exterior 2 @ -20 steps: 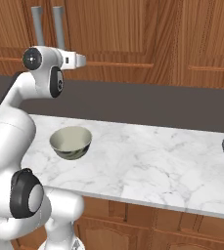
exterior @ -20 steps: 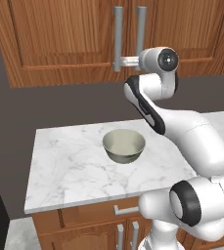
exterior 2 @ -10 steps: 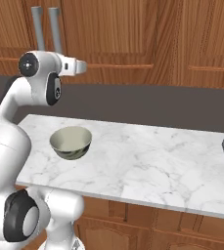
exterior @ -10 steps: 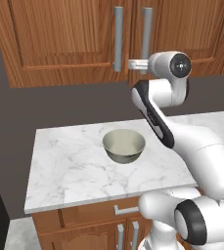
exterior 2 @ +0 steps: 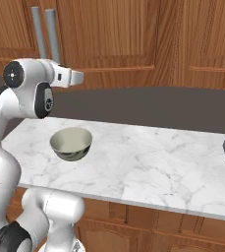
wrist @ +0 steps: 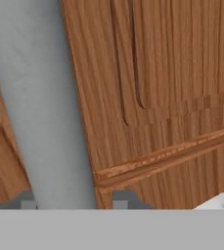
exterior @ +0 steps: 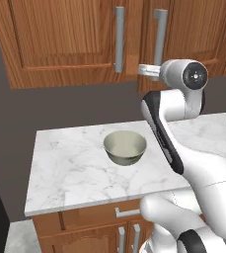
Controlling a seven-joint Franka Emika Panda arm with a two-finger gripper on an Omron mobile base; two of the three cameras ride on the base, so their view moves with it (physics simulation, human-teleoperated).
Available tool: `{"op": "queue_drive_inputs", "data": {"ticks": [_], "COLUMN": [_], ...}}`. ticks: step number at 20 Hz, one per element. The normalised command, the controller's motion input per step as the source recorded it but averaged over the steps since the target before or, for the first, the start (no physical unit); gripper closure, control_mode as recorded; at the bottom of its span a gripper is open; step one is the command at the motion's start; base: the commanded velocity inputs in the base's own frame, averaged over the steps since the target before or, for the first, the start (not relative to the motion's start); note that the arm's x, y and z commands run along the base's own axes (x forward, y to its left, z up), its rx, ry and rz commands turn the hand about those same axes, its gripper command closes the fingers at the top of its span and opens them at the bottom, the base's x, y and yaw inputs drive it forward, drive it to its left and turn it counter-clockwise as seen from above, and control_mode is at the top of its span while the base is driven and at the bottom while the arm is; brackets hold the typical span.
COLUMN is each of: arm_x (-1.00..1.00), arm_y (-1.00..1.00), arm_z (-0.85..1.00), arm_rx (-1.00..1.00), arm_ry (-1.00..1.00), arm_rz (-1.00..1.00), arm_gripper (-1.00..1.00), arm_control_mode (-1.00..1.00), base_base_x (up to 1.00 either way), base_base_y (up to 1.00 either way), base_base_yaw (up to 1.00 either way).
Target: Open the cabinet. Pick the kiwi and tangerine from the cabinet and place them into the bowl. Then close the cabinet.
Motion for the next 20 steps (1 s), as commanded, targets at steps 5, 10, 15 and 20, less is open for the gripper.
{"op": "queue_drive_inputs", "data": {"ticks": [5,10,15,20], "arm_x": [-0.60,-0.28,-0.11,0.00], "arm_y": [-1.00,-1.00,-1.00,-1.00], "arm_z": [0.14,0.01,0.00,0.00], "arm_rx": [0.12,0.19,0.23,0.26], "arm_ry": [0.00,0.00,0.00,0.00], "arm_rz": [-0.04,-0.01,0.00,0.00], "arm_gripper": [1.00,1.00,1.00,1.00], "arm_control_mode": [-1.00,-1.00,-1.00,-1.00], "base_base_x": [0.00,0.00,0.00,0.00], "base_base_y": [0.00,0.00,0.00,0.00], "base_base_yaw": [0.00,0.00,0.00,0.00]}}
